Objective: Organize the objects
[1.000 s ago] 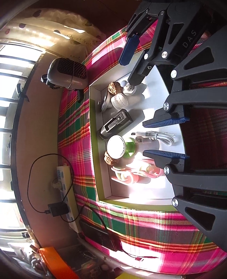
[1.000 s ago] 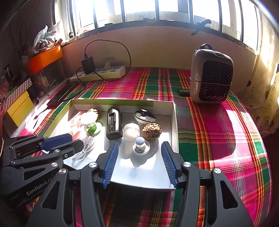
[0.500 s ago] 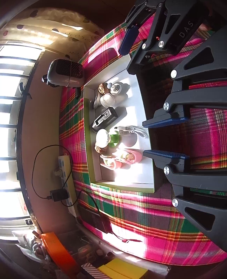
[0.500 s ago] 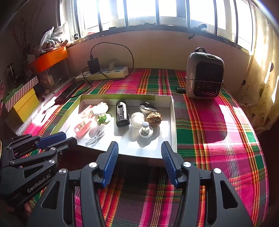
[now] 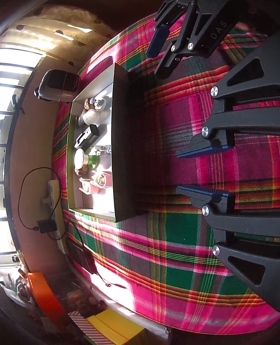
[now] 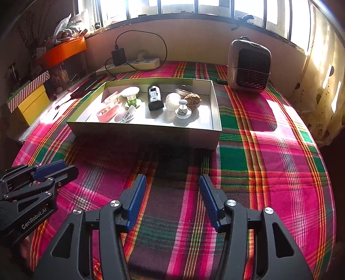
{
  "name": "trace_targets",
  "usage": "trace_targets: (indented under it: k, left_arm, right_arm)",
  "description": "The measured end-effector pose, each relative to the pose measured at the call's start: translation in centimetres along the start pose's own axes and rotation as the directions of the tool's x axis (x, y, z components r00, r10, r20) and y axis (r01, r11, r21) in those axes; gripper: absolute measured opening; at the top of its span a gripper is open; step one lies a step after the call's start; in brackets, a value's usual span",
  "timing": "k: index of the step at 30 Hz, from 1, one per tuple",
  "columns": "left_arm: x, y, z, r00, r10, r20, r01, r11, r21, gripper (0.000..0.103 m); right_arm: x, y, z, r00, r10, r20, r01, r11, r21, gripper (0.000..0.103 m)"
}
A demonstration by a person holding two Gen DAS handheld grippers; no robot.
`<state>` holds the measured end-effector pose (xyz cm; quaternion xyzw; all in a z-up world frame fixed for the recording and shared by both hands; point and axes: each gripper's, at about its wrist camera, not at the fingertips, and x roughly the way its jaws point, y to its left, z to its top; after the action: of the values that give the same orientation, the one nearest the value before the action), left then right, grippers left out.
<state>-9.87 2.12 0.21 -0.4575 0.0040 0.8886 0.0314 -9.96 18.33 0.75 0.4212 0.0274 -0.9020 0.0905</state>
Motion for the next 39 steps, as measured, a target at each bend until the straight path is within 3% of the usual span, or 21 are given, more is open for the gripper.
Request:
trace_targets:
  k: [8,12,15,19,39]
  left_arm:
    - [-0.7,-0.3,-1.0,1.0,0.014,0.003,-0.014,1.0,0.015,0.024]
    - [-1.0,-0.2,-1.5,1.0,0.005,0.013,-0.005,1.0,-0.021,0.025]
    - [-1.1,-0.7,-2.0,0.999,0.034,0.035,-0.034,0.999,0.0,0.025]
    - [-1.3,-0.8,-2.5,0.997,0.047,0.069,-0.046,0.999,-0.014,0.025]
    - [-1.3,-0.7,-2.5,0.997,0.045,0.068,-0.044,0.999,-0.015,0.025]
  right_arm:
    - [-0.1,-0.1,-1.8,0.999,-0.019,-0.032,0.02,1.0,0.005,0.052]
    - [-0.4,-0.2,-2.3,0.998,-0.041,-0.036,0.041,0.999,0.005,0.053]
    - [-0.7,-0.2,-2.6,0.998,-0.052,-0.036,0.052,0.998,0.017,0.056]
    - [-0.8,-0.2,-2.8,0.998,-0.059,-0.035,0.06,0.998,0.019,0.056]
    - [-0.8,-0.3,-2.7,0.998,-0.058,-0.035,0.059,0.998,0.02,0.057]
